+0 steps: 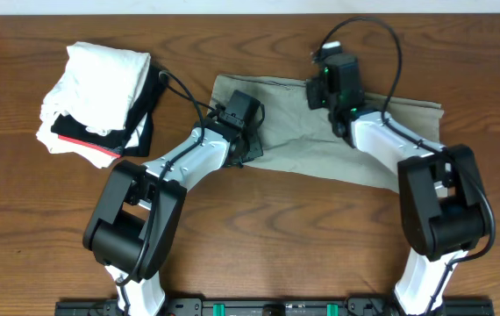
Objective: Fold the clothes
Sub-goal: 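Lift the folded pants with both grippers and pull them upward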
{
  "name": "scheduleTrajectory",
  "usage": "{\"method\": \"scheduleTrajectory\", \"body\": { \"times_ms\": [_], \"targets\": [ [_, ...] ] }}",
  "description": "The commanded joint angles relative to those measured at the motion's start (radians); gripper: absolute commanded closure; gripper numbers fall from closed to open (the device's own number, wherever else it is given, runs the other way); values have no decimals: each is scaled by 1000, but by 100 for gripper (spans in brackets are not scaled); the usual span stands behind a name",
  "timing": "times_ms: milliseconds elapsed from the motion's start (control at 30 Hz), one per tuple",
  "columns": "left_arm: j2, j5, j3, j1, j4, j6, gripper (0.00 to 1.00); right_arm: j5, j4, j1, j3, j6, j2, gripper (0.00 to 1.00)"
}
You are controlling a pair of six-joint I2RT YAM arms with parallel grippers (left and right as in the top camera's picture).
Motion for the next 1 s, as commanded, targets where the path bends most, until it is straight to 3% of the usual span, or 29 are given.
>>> {"method": "scheduleTrajectory", "body": {
  "times_ms": [0,200,333,400,667,967],
  "targets": [
    [18,-5,6,5,2,66,94,-26,-83,-48,46,39,-93,77],
    [-107,-5,34,5,39,75,94,-210,-356,-111,47,37,-268,78],
    [-176,-5,37,5,138,99,94,-227,-537,-120,47,37,-294,98],
    [-183,-5,37,5,196,131,94,-228,-577,-118,40,37,-274,99],
    [-82,-5,37,5,417,171,94,-226,-520,-120,34,38,-107,99],
    [70,-5,37,38,583,183,94,-226,-259,-119,34,39,62,99]
  ]
}}
